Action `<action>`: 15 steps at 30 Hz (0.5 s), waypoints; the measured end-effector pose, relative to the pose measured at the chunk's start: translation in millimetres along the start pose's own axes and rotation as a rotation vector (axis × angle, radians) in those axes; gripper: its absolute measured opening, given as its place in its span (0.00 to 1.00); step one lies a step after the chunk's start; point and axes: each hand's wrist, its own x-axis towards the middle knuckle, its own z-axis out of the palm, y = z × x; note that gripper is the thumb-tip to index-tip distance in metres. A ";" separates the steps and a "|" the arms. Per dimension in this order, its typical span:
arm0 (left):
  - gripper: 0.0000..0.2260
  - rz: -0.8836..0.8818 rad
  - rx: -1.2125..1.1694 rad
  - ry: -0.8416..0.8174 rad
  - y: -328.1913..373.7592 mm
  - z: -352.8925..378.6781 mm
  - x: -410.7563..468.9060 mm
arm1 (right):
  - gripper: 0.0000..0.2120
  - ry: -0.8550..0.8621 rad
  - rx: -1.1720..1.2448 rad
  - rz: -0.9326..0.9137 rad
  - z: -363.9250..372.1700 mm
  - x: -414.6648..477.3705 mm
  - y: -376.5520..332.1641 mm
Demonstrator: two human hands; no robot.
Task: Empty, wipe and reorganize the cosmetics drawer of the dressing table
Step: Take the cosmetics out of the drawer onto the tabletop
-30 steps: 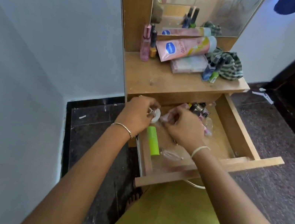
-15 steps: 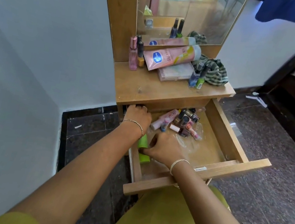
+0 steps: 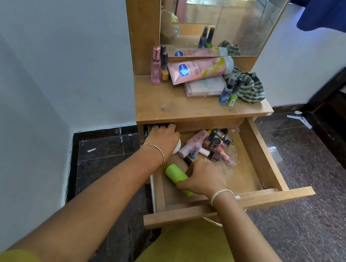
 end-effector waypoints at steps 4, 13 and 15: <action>0.19 -0.005 -0.204 0.001 -1.4 -4.7 -8.0 | 0.20 -0.015 -0.018 0.046 -22.6 -8.6 15.7; 0.32 -0.127 -0.897 0.284 -11.8 -28.3 -26.1 | 0.15 0.160 0.151 0.094 -86.6 -18.2 28.9; 0.32 -0.184 -0.946 0.383 -19.2 -35.7 -23.6 | 0.14 0.205 0.158 0.068 -95.8 -14.7 24.5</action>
